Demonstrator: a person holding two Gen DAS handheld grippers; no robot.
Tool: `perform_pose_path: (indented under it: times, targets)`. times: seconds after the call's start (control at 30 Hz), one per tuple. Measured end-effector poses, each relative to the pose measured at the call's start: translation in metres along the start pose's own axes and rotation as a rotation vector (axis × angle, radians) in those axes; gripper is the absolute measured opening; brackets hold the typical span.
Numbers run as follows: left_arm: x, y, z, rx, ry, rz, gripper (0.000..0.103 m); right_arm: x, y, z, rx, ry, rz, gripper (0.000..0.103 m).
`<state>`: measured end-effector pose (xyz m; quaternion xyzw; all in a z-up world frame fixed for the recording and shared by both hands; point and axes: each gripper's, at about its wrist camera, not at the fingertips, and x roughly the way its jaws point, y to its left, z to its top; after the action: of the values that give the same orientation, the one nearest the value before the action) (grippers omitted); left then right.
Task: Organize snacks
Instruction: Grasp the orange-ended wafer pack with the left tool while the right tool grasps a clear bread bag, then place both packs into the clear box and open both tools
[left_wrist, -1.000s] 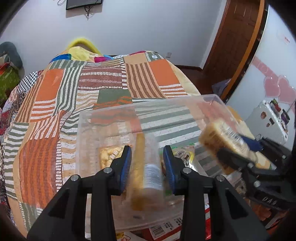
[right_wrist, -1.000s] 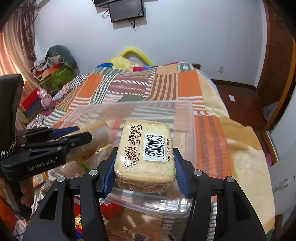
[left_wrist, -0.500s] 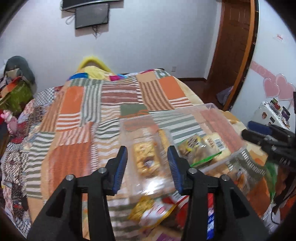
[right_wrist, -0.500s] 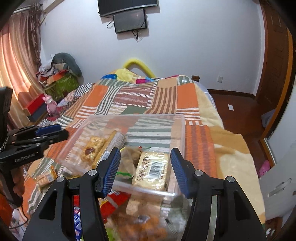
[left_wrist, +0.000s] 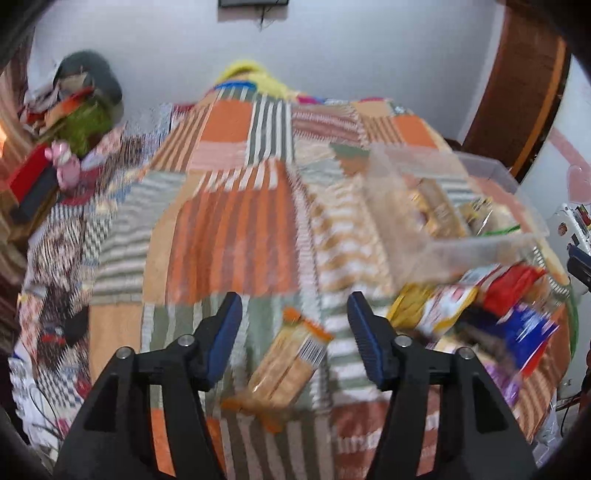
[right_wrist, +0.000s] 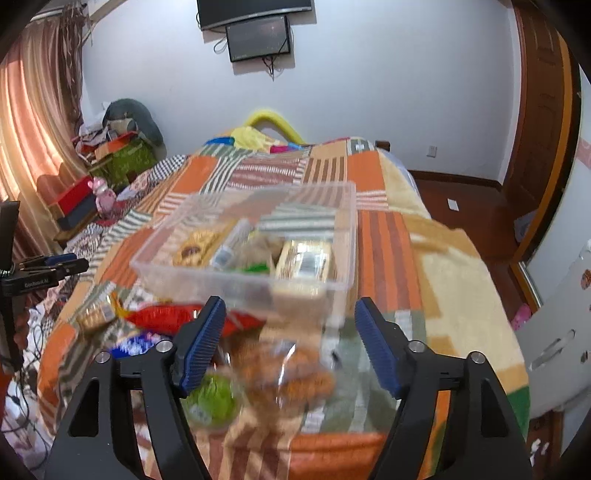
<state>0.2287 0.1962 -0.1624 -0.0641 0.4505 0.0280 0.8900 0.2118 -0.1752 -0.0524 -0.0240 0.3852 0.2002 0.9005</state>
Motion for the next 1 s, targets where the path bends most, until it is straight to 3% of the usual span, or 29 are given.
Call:
perform_pose_path:
  times: [0.2, 0.43, 0.6, 0.63, 0.73, 0.77, 0.9, 1.0]
  targets:
    - [0.03, 0.009, -0.03, -0.014, 0.085, -0.007, 0.065, 0.007, -0.001, -0.019, 0.026, 0.057, -0.003, 0.081]
    - [0.059, 0.001, -0.048, 0.013, 0.135, -0.004, 0.065, 0.022, -0.002, -0.035, 0.023, 0.131, -0.011, 0.081]
    - [0.066, -0.003, -0.048, 0.029, 0.118, 0.006, 0.065, 0.034, -0.002, -0.038, 0.024, 0.156, -0.005, 0.081]
    - [0.067, -0.005, -0.047, 0.035, 0.111, 0.007, 0.063, 0.035, -0.002, -0.038, 0.024, 0.156, -0.003, 0.082]
    - [0.065, -0.012, -0.048, 0.057, 0.091, 0.0, 0.038, 0.04, -0.002, -0.036, 0.028, 0.16, 0.01, 0.084]
    - [0.064, -0.014, -0.049, 0.058, 0.09, -0.008, 0.035, 0.042, -0.002, -0.036, 0.028, 0.158, 0.008, 0.085]
    - [0.058, -0.023, -0.053, 0.073, 0.079, -0.004, 0.035, 0.045, -0.001, -0.036, 0.023, 0.158, 0.013, 0.087]
    - [0.053, -0.027, -0.053, 0.07, 0.068, -0.012, 0.035, 0.044, -0.003, -0.037, 0.025, 0.149, 0.024, 0.081]
